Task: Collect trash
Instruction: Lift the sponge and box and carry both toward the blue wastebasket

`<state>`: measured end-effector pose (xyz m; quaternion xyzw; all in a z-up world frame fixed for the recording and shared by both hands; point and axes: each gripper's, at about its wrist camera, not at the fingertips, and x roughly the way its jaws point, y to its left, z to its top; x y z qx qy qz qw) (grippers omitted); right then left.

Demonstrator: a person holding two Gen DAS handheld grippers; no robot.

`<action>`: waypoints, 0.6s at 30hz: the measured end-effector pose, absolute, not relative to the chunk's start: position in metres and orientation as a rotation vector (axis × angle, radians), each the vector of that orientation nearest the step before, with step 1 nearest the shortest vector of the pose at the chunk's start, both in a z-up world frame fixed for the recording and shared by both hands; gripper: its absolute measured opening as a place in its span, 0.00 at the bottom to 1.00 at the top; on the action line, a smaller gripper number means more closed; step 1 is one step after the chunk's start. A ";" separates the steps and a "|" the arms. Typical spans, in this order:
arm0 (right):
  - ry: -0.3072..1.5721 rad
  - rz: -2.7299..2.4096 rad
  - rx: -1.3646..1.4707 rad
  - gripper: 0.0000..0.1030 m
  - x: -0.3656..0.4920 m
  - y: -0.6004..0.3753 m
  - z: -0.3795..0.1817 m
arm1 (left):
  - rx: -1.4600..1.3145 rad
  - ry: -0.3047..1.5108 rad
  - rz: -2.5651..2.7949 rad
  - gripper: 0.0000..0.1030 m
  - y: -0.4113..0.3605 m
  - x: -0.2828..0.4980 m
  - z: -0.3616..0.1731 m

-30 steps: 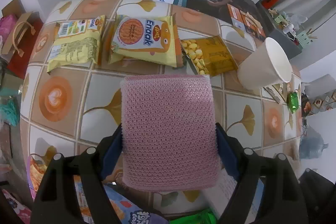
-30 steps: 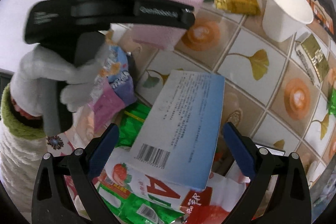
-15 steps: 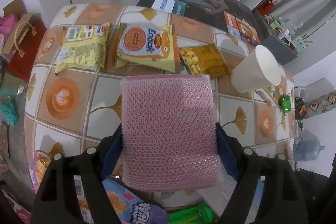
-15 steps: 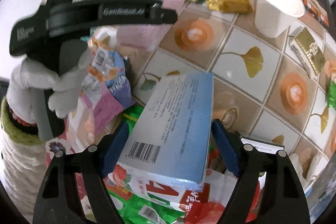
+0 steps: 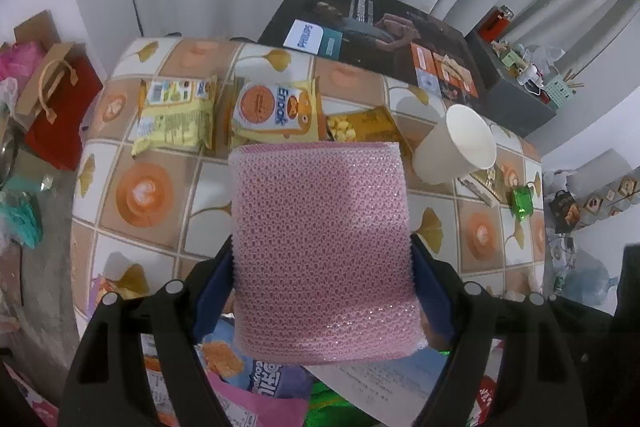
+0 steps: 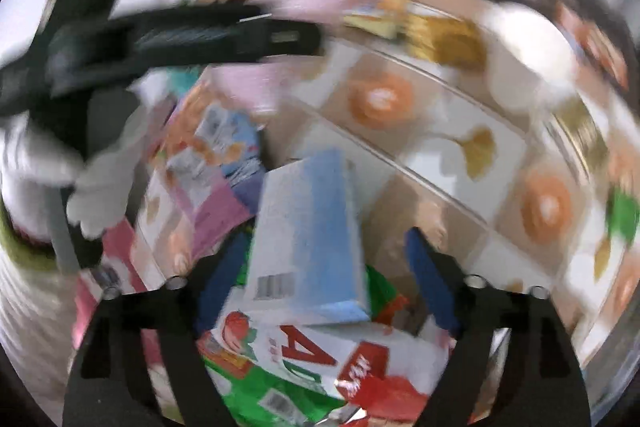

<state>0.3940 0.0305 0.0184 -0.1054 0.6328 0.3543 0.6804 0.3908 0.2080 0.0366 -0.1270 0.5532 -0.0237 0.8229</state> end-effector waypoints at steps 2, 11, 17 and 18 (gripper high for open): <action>1.436 0.829 -0.318 0.85 0.391 0.045 0.010 | -0.271 1.186 -0.052 0.77 0.209 0.389 0.033; 1.523 0.833 -0.534 0.85 0.389 0.083 -0.033 | -0.305 1.184 -0.051 0.77 0.226 0.392 0.024; 1.540 0.839 -0.486 0.69 0.393 0.078 -0.043 | -0.325 1.184 -0.044 0.77 0.239 0.393 0.018; 1.528 0.835 -0.483 0.69 0.394 0.075 -0.041 | -0.329 1.185 -0.040 0.77 0.240 0.393 0.017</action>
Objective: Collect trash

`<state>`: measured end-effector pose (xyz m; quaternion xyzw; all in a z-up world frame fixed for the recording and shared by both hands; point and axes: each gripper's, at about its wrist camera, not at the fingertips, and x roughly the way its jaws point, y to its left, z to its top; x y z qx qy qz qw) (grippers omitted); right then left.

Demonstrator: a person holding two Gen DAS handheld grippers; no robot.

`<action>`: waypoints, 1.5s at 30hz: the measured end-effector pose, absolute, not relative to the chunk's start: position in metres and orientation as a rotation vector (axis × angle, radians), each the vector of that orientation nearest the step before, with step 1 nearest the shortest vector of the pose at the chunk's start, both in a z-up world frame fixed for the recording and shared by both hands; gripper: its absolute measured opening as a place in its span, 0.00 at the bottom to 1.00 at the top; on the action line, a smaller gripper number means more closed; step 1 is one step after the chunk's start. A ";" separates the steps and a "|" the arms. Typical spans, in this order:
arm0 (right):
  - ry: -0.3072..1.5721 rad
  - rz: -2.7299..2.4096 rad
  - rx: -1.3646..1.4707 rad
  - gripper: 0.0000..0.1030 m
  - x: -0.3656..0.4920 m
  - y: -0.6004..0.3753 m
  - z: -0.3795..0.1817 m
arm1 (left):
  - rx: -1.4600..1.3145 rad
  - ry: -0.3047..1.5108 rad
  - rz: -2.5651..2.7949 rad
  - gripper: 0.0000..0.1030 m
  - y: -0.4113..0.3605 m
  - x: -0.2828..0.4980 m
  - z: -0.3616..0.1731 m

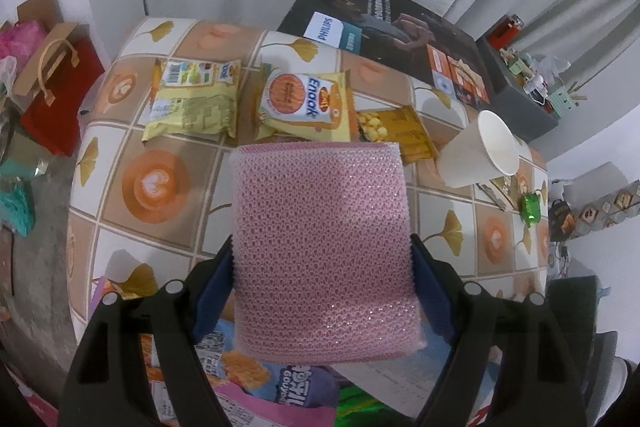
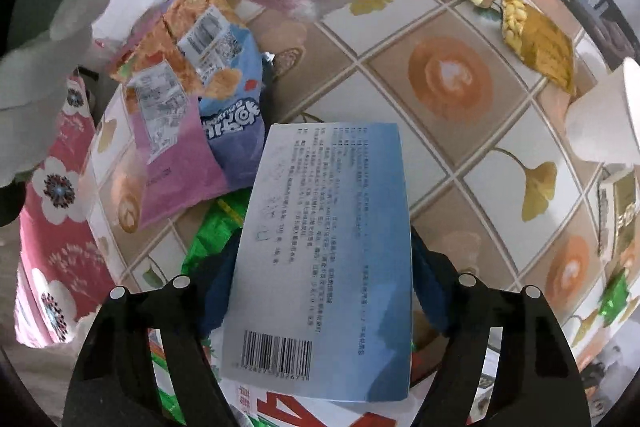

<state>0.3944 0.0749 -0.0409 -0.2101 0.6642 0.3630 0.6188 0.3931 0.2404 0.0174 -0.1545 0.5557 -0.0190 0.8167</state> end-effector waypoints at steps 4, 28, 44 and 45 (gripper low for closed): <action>1.487 0.811 -0.406 0.69 0.403 0.060 -0.022 | -0.355 1.181 -0.023 0.77 0.249 0.389 0.021; 1.066 0.363 0.260 0.68 0.239 -0.285 0.132 | -0.054 1.089 -0.408 0.77 0.016 0.286 0.134; 1.075 -0.199 0.860 0.69 0.085 -0.552 -0.014 | 0.299 1.311 -0.898 0.77 -0.351 0.230 0.019; 1.079 -0.212 0.880 0.69 0.085 -0.559 -0.023 | 0.310 1.326 -0.902 0.77 -0.373 0.229 0.006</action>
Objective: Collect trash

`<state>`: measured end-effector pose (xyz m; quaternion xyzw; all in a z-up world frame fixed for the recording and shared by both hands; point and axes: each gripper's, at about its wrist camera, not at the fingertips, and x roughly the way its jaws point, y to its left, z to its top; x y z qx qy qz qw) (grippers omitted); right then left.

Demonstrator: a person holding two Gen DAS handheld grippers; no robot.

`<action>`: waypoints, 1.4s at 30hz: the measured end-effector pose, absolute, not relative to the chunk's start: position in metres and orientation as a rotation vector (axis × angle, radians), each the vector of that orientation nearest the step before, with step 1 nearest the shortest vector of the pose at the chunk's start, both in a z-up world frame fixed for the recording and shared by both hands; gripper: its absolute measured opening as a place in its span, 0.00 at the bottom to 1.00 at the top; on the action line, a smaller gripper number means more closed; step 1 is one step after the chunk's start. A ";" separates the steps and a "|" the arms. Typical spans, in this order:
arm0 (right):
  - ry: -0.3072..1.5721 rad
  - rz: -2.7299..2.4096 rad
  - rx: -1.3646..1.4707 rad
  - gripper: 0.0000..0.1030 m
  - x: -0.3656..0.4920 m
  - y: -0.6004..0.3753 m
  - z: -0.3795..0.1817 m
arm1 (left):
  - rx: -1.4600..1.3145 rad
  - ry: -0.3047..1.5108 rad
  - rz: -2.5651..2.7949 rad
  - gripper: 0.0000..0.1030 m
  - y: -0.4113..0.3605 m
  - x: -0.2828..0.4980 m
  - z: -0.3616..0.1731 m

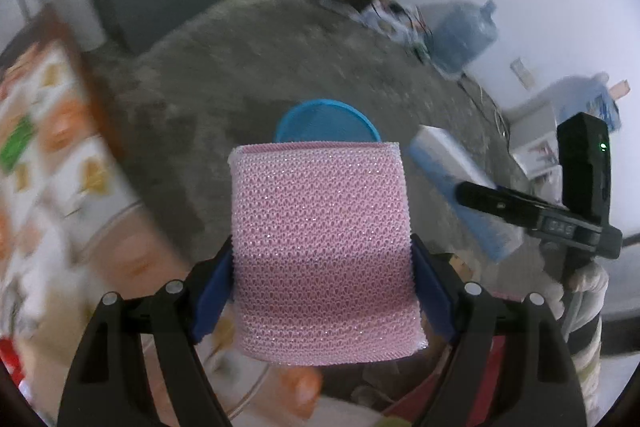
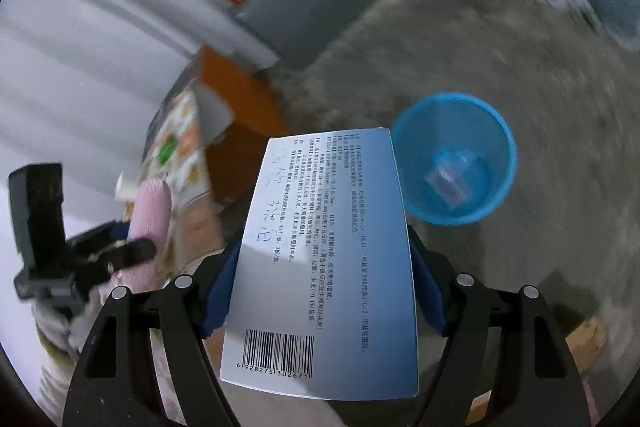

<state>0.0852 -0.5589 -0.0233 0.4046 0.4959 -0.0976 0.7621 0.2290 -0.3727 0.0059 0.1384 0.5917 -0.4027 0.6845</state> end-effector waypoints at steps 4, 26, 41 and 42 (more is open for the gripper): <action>1.081 -0.264 0.979 0.69 0.097 -0.594 -0.064 | 0.321 1.344 -0.890 0.78 -0.430 0.236 -0.038; 0.948 -0.497 0.963 0.80 0.082 -0.631 -0.104 | 0.116 1.312 -0.857 0.84 -0.456 0.282 -0.078; 1.043 -0.174 0.728 0.80 0.149 -0.536 -0.106 | 0.038 1.165 -0.805 0.84 -0.249 0.284 0.034; 1.055 -0.157 0.718 0.80 0.155 -0.531 -0.110 | 0.016 1.155 -0.793 0.84 -0.231 0.283 0.038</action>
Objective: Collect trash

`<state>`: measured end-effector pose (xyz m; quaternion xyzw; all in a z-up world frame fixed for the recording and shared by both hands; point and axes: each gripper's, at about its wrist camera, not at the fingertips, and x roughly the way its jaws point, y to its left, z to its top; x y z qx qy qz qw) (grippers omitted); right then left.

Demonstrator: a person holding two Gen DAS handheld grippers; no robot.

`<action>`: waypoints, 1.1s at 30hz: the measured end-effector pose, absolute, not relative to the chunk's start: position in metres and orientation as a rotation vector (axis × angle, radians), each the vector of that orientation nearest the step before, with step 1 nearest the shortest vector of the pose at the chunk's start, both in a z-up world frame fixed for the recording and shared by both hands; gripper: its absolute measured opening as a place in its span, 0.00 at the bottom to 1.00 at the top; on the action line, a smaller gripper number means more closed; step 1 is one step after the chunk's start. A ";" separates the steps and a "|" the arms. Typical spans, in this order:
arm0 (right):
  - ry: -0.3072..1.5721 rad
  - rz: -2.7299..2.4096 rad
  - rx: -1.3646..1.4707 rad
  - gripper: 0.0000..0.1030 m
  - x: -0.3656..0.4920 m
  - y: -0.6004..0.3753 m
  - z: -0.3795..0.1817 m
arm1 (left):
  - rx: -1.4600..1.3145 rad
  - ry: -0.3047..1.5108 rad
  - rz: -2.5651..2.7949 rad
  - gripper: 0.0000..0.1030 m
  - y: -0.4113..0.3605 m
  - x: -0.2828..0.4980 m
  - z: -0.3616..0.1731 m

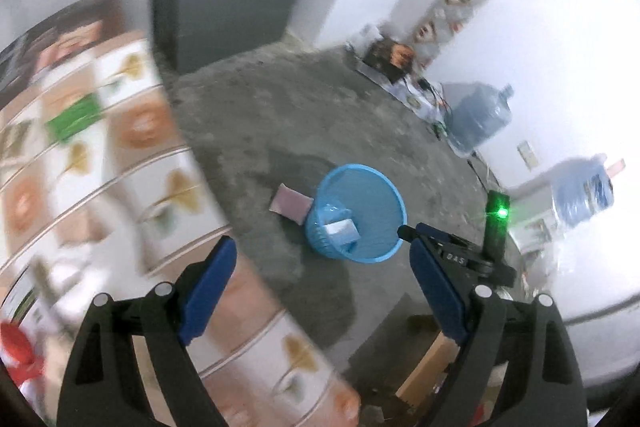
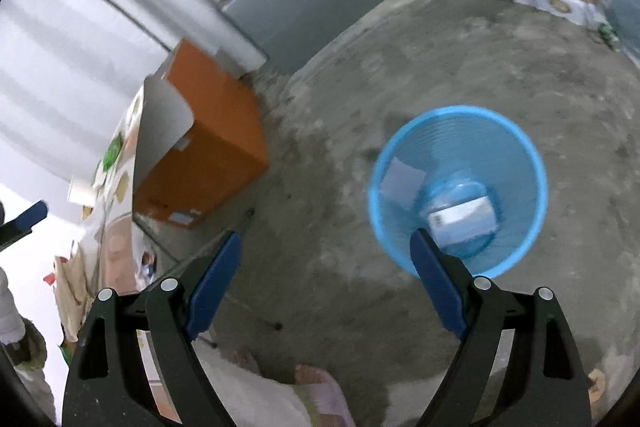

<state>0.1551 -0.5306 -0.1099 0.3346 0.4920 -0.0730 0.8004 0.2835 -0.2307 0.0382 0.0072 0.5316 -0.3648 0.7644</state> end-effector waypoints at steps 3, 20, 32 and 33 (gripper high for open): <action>1.100 -0.107 0.680 0.80 0.175 -0.509 -0.122 | -0.041 1.124 -0.757 0.84 -0.184 0.280 0.047; 1.459 -0.262 0.539 0.79 0.341 -0.459 -0.321 | -0.155 1.049 -0.535 0.84 -0.029 0.305 0.060; 1.556 -0.591 0.350 0.79 0.400 -0.525 -0.465 | -0.185 1.048 -0.382 0.84 0.027 0.323 0.062; 1.560 -0.607 0.364 0.79 0.401 -0.531 -0.474 | -0.181 1.047 -0.372 0.84 0.029 0.324 0.062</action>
